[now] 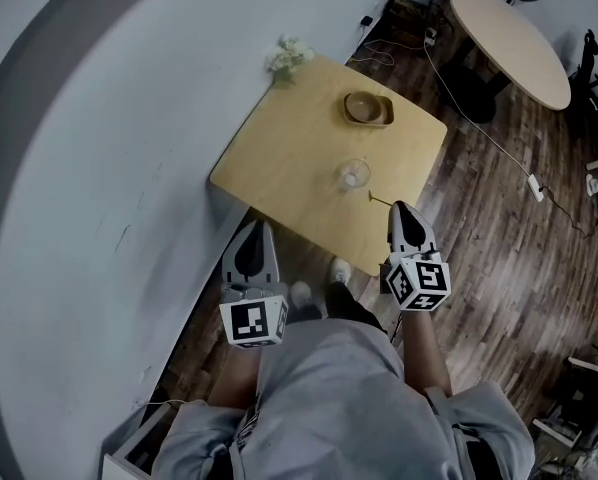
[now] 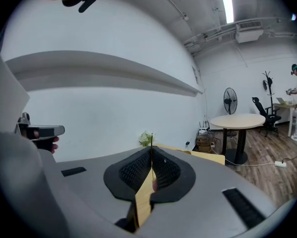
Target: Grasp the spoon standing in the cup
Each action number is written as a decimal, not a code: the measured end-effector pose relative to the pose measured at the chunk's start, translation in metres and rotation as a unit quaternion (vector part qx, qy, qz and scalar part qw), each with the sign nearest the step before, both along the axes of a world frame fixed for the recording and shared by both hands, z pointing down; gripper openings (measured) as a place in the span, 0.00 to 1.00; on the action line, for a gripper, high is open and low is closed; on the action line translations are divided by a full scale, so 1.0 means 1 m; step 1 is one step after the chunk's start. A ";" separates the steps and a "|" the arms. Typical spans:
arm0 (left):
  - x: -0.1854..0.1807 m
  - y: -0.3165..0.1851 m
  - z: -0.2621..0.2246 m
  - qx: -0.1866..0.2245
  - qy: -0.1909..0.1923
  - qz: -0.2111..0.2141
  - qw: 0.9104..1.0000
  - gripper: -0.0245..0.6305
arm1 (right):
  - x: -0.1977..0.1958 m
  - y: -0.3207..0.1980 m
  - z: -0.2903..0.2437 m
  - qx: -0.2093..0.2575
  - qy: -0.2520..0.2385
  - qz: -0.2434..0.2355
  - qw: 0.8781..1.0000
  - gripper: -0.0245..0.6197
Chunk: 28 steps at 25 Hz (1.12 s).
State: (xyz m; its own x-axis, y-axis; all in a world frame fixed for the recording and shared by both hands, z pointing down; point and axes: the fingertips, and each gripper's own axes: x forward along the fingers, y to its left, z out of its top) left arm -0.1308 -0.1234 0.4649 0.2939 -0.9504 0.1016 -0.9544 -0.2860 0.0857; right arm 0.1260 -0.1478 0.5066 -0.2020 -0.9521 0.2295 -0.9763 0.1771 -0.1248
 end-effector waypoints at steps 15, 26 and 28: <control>0.029 0.023 -0.001 0.013 -0.001 0.017 1.000 0.04 | 0.013 0.033 -0.033 0.047 -0.038 -0.017 0.998 0.04; 0.066 0.048 -0.019 0.025 -0.004 -0.004 1.000 0.04 | 0.043 0.059 -0.061 0.074 -0.057 -0.050 0.994 0.04; 0.073 0.055 -0.020 0.025 -0.007 -0.005 1.000 0.04 | 0.049 0.064 -0.062 0.075 -0.064 -0.053 0.994 0.04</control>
